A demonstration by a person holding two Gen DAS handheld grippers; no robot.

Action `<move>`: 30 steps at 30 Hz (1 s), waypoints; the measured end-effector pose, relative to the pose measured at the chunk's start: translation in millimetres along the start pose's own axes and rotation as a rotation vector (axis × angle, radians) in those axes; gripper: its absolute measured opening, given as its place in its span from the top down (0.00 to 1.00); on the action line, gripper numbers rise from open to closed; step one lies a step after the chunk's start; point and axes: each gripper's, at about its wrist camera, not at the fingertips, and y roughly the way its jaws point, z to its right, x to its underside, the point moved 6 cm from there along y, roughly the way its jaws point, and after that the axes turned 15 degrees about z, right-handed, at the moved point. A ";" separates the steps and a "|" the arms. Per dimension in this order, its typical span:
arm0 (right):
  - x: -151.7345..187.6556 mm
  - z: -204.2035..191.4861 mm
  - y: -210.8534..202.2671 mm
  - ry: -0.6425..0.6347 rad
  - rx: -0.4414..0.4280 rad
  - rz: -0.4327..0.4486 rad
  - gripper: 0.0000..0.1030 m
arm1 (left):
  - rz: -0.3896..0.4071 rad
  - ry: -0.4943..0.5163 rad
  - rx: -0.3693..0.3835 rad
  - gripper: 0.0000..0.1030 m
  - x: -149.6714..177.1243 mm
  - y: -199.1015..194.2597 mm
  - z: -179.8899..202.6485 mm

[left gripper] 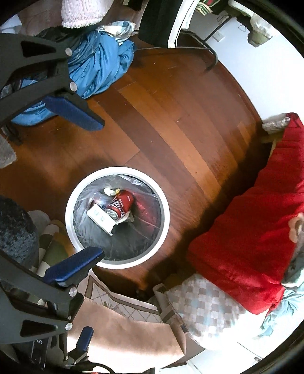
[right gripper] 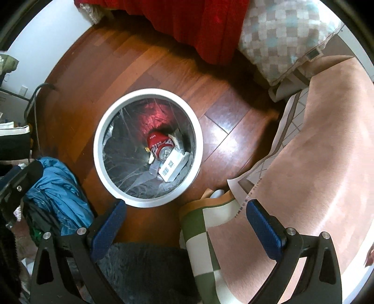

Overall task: Collect trash
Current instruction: 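Move both tools back toward the table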

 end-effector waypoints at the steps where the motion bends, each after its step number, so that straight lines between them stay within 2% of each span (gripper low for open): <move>1: -1.4 0.2 -6.6 -0.001 -0.003 0.013 0.00 | 0.009 0.000 0.003 0.01 -1.5 -5.6 0.2; 9: -6.7 2.5 -65.3 0.023 -0.045 0.122 0.00 | 0.102 0.011 0.028 0.01 -14.3 -59.3 10.6; 18: -7.0 20.0 -168.6 0.110 -0.138 0.309 0.00 | 0.248 0.054 0.084 0.01 -36.2 -144.9 45.3; 21: -0.9 37.0 -207.9 0.146 -0.169 0.370 0.00 | 0.277 0.083 0.126 0.01 -34.8 -164.7 72.0; 24: 10.9 67.6 -238.3 0.184 -0.164 0.402 0.00 | 0.293 0.124 0.174 0.01 -27.0 -175.0 116.1; 27: 29.3 116.9 -255.7 0.230 -0.110 0.404 0.00 | 0.261 0.180 0.216 0.01 -12.2 -166.4 170.2; 30: 54.0 182.7 -260.3 0.278 -0.021 0.377 0.00 | 0.223 0.233 0.252 0.01 7.5 -149.6 231.7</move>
